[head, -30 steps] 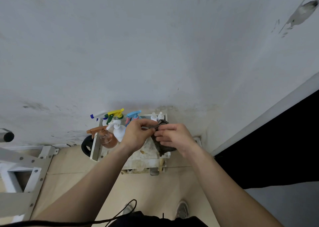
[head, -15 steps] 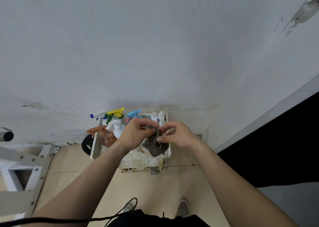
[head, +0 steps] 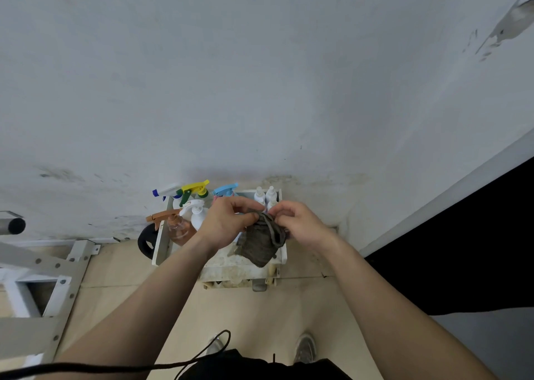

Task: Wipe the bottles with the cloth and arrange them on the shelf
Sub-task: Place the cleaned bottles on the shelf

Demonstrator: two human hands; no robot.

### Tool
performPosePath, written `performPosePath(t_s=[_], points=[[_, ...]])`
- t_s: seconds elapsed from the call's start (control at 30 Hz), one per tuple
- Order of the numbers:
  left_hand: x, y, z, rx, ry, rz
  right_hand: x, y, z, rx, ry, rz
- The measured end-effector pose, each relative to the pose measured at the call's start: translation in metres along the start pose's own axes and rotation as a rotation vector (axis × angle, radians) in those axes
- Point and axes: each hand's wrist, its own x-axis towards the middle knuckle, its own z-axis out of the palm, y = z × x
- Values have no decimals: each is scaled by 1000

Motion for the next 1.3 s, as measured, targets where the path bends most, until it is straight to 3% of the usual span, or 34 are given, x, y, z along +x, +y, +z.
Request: performPosePath(t_s=[0.1, 0.2, 0.3, 0.47, 0.63, 0.93, 1.3], points=[[0, 0, 1, -22, 27, -16, -1, 3, 4, 246, -78, 81], [1, -1, 1, -67, 27, -39, -1, 8, 4, 226, -139, 41], [1, -3, 0, -62, 37, -44, 1, 10, -2, 166, -55, 35], [-1, -3, 1, 72, -11, 17, 1, 4, -14, -315, 66, -11], [-3, -7, 9, 160, 1, 51, 0, -8, -17, -751, 122, 181], [-5, -14, 6, 329, 38, 57, -3, -12, -21, -202, 2, 267], [-9, -25, 16, 413, 61, 96, 2, -8, -19, -425, 5, 248]])
